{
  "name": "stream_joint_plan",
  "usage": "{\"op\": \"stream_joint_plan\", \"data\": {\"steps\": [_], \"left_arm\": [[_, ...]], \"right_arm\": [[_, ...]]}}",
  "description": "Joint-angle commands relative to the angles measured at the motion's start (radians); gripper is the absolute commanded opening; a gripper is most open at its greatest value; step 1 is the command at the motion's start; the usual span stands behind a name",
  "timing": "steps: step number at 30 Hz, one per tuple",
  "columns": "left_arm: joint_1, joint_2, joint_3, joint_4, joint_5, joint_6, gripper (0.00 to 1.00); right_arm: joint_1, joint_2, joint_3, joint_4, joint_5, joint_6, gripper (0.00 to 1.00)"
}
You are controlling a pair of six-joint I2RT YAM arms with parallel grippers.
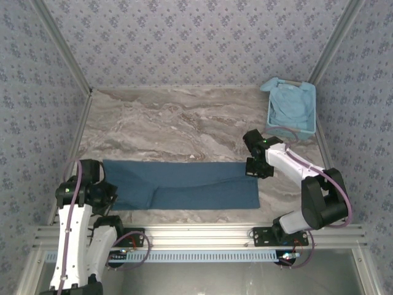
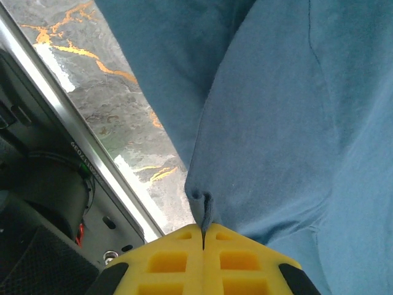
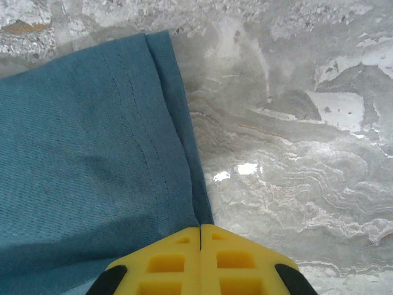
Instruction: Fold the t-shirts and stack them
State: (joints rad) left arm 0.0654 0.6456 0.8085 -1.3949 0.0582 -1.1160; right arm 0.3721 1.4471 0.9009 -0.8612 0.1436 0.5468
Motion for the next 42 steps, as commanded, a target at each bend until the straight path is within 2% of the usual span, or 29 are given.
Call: {"op": "stream_joint_plan", "data": {"steps": [1, 9, 10, 12, 14, 17, 20, 23, 25, 28, 31, 36, 42], "left_arm": [[0.002, -0.02, -0.011, -0.046, -0.006, -0.022, 0.0], [0.003, -0.026, -0.098, 0.016, 0.046, -0.049, 0.0], [0.004, -0.027, -0.096, 0.016, 0.045, -0.048, 0.0], [0.003, -0.031, -0.08, 0.025, 0.048, -0.039, 0.0], [0.003, -0.024, -0.036, 0.022, 0.039, -0.022, 0.14], [0.004, 0.012, 0.06, 0.006, 0.0, 0.007, 0.32], [0.001, 0.073, 0.142, 0.02, -0.023, 0.026, 0.39], [0.002, 0.133, 0.168, 0.095, -0.02, 0.033, 0.4], [0.005, 0.191, 0.136, 0.221, 0.028, 0.037, 0.38], [0.006, 0.358, 0.075, 0.467, 0.148, 0.023, 0.36], [0.007, 0.539, 0.088, 0.625, 0.179, 0.035, 0.34], [0.007, 0.8, 0.142, 0.667, 0.195, 0.097, 0.35], [0.004, 1.018, 0.194, 0.71, 0.263, 0.141, 0.34]], "right_arm": [[0.005, 0.016, 0.007, -0.038, 0.037, 0.022, 0.0], [0.007, 0.007, -0.006, -0.039, 0.033, 0.051, 0.0], [0.005, 0.006, -0.009, -0.044, 0.023, 0.06, 0.02], [0.004, -0.008, -0.009, -0.055, 0.013, 0.067, 0.18], [0.003, -0.033, 0.0, -0.066, 0.024, 0.075, 0.28], [0.001, -0.078, 0.032, -0.088, 0.042, 0.074, 0.33], [0.001, -0.112, 0.065, -0.092, 0.048, 0.092, 0.33], [0.004, -0.11, 0.08, -0.04, 0.02, 0.091, 0.3], [0.021, -0.096, 0.067, 0.047, -0.056, 0.054, 0.28], [0.06, -0.028, 0.059, 0.16, -0.17, 0.051, 0.25], [0.088, 0.05, 0.056, 0.217, -0.222, 0.059, 0.24], [0.042, 0.186, 0.048, 0.255, -0.277, 0.135, 0.22], [-0.031, 0.347, 0.161, 0.166, -0.279, 0.124, 0.22]]}}
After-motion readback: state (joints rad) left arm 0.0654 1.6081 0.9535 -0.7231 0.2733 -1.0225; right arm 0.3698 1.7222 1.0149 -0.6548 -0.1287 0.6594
